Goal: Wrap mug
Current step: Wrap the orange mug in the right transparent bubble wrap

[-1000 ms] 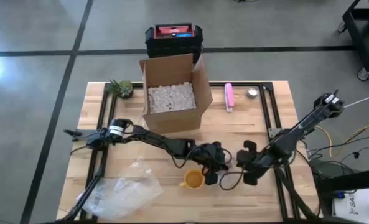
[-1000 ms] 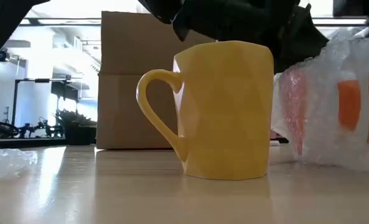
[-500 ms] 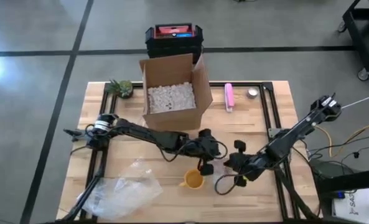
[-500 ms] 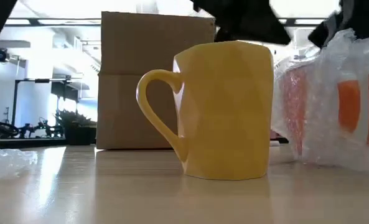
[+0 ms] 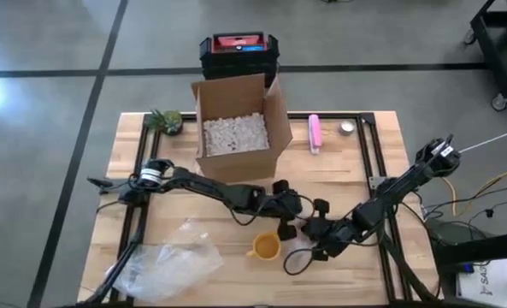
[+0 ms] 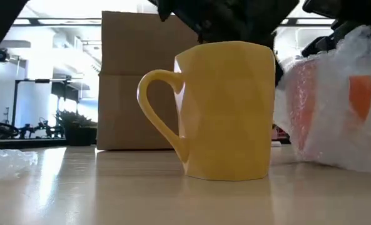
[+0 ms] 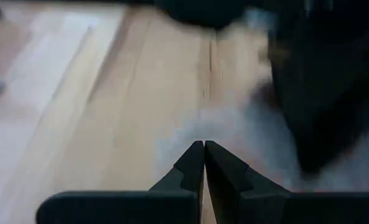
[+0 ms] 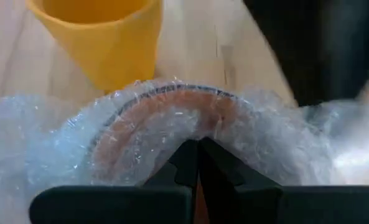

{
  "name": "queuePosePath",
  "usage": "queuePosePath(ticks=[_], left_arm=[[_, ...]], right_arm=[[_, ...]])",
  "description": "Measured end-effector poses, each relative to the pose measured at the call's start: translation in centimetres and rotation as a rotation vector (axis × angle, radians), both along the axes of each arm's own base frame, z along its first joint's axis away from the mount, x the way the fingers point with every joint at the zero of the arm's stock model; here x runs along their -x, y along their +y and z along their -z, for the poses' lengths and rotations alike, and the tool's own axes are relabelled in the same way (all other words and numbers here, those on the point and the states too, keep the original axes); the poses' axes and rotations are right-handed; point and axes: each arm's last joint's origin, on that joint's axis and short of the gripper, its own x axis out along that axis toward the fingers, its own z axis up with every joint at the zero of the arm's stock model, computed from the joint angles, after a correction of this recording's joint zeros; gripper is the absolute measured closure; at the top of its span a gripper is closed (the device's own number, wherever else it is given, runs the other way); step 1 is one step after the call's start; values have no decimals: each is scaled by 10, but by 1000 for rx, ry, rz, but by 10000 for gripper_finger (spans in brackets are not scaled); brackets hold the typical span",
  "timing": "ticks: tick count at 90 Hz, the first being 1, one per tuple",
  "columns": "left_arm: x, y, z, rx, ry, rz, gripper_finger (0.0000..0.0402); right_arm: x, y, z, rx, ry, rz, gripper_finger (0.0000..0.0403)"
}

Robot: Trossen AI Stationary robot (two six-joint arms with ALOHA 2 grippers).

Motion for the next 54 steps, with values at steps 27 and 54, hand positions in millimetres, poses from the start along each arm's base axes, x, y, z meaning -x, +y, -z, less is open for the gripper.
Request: queuePosePath(ticks=[27,54], left_arm=[[-3,-14,-12,88,-93,130,402],[-1,-25,7,98,-2,202,402]], right_arm=[[0,0,0,7,1,-5,403],[4,-1,-9,-85,10,-18,403]])
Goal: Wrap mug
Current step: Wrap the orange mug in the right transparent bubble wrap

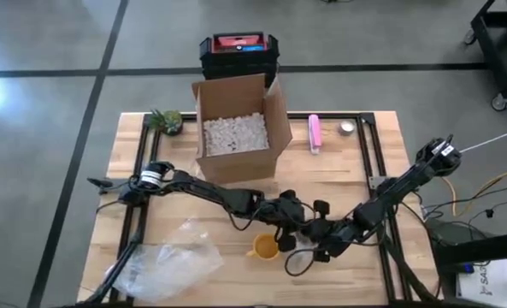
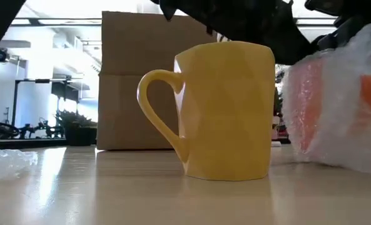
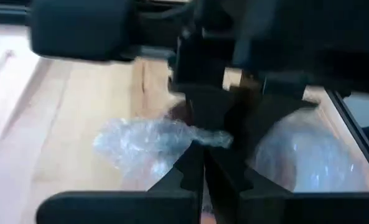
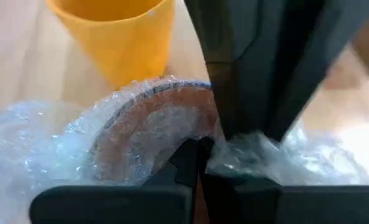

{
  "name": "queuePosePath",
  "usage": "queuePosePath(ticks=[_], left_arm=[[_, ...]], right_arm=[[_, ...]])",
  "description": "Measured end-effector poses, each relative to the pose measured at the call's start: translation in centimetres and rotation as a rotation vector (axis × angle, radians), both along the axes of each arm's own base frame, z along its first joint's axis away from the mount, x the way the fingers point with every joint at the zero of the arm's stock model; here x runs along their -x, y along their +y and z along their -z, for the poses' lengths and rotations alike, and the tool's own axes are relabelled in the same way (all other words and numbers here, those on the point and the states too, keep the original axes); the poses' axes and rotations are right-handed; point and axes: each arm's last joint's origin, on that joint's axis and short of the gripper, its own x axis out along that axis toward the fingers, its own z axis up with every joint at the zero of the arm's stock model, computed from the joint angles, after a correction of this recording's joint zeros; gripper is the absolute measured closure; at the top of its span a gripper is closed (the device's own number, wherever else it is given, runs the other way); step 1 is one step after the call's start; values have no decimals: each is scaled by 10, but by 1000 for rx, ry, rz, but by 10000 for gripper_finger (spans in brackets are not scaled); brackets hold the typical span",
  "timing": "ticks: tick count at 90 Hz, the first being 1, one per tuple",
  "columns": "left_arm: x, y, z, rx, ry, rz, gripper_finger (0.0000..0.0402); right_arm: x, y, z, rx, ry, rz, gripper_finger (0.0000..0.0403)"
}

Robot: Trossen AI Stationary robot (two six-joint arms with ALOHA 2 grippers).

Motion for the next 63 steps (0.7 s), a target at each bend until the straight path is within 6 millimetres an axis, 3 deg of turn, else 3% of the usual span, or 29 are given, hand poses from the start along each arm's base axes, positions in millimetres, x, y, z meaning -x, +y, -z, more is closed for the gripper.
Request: queuePosePath(ticks=[17,33,43,63], left_arm=[[-3,0,11,-13,18,4,402],[-4,-1,14,-20,17,8,402],[-4,-1,14,-20,15,7,402],[-3,0,16,-36,35,-1,402]], right_arm=[[14,-5,-31,-192,-14,-30,403],[20,-17,-49,-128,-125,59,403],[14,-21,-44,-90,-117,84,403],[4,-15,-10,-20,57,57,403]])
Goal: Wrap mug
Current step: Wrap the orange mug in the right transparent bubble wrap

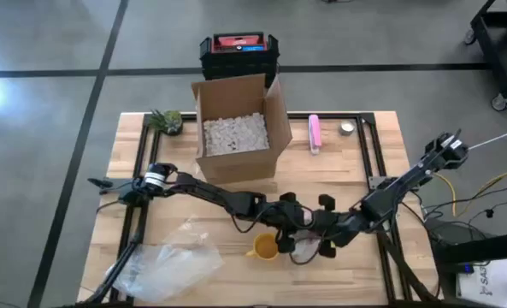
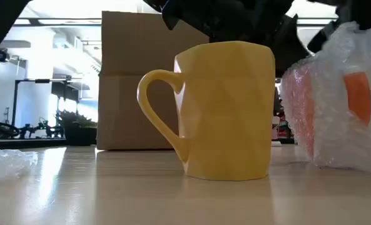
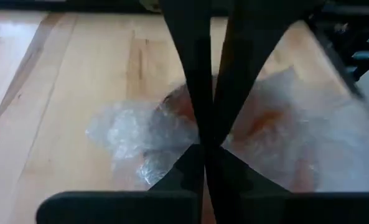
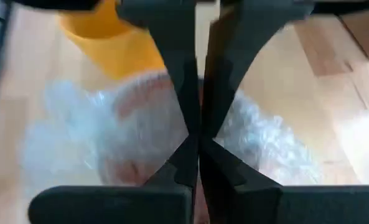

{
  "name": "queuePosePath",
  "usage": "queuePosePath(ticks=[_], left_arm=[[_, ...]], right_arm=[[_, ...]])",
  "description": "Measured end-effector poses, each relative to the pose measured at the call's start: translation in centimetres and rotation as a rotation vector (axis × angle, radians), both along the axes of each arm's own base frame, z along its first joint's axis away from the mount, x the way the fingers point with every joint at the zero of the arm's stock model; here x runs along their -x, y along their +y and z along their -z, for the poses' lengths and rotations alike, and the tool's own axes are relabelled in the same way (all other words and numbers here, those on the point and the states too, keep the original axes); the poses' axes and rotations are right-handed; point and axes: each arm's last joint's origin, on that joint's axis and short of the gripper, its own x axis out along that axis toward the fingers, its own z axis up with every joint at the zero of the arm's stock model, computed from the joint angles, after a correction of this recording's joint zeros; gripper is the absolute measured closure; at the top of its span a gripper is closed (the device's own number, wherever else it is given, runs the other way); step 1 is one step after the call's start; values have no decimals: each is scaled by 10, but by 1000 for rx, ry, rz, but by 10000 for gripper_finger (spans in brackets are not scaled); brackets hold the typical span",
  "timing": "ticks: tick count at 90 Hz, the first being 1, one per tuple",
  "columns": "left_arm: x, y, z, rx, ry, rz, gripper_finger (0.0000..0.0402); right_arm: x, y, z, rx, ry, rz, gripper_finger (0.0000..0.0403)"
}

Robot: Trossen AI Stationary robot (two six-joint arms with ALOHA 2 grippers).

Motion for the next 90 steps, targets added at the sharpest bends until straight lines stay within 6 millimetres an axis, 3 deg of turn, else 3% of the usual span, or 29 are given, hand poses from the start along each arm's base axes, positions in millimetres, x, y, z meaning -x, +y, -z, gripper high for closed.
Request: queuePosePath(ticks=[22,40,64,78,90], left_arm=[[10,-2,-19,8,26,16,402],[19,2,-49,-36,-24,-34,402],[18,7,-44,-114,-11,-83,402],[16,7,-29,-128,28,-93,402],[17,-2,-43,-137,-56,-61,402]], right_arm=[[-7,4,13,18,19,2,403],[-4,4,16,7,45,-27,403],[-6,5,18,18,52,-37,403],[-6,5,18,22,52,-41,403],[-6,5,18,25,52,-44,403]])
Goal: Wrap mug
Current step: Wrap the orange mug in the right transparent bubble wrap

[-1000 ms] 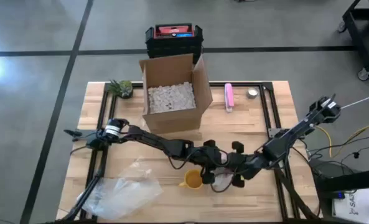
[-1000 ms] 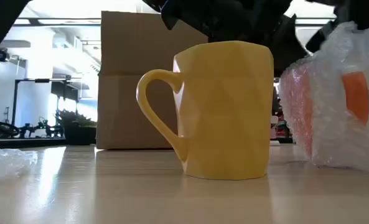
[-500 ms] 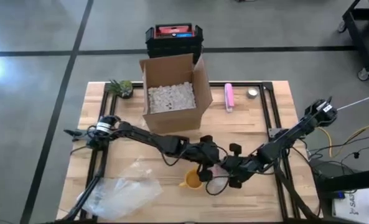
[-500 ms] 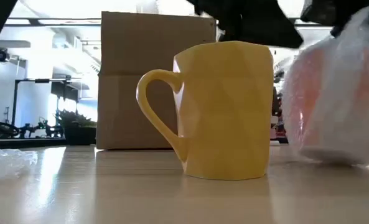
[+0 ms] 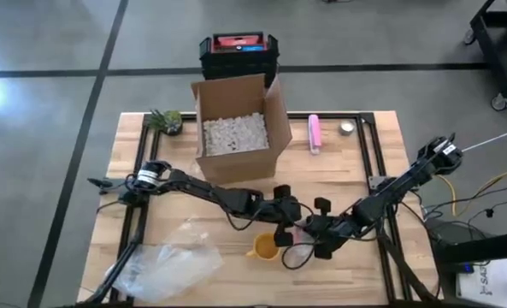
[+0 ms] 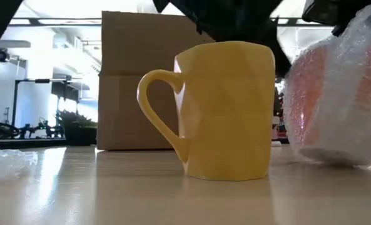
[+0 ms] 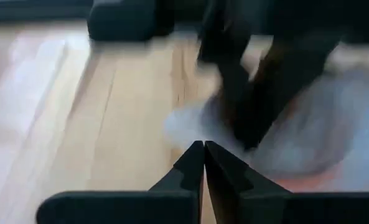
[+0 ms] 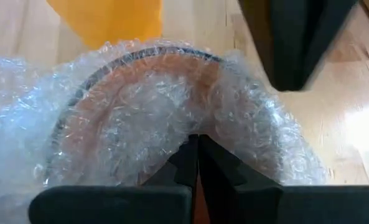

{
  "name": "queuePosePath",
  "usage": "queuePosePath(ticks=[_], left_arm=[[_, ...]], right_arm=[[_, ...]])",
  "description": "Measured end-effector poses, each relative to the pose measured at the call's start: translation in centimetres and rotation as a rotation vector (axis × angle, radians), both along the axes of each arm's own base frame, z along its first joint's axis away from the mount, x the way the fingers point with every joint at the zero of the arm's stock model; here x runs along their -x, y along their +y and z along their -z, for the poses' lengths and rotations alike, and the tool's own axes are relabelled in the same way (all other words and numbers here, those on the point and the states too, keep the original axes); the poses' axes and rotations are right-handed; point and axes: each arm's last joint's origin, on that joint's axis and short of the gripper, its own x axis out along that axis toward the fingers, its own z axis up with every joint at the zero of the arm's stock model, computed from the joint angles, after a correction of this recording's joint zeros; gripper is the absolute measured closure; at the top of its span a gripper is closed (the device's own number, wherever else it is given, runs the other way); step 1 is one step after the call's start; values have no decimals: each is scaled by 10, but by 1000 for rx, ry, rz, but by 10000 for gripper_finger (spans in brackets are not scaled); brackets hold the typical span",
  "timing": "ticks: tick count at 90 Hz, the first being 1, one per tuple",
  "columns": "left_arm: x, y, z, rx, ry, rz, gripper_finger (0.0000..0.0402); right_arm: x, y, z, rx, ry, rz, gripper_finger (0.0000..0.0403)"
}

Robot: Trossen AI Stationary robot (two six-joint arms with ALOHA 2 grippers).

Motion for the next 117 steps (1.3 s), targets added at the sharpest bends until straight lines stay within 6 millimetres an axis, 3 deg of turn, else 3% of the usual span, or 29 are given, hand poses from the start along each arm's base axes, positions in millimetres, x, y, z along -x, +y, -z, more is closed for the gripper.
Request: queuePosePath(ticks=[17,32,57,83,117], left_arm=[[11,-7,-23,11,-23,66,402],[19,-16,-25,85,37,151,402],[9,-22,3,167,86,203,402],[9,-21,10,140,95,243,402],[9,-3,39,192,-16,198,402]], right_arm=[[0,0,0,7,4,-4,403],[4,-3,2,36,41,-2,403],[5,-3,3,41,58,-14,403],[5,-3,3,42,59,-3,403],[-6,3,-19,59,25,-44,403]])
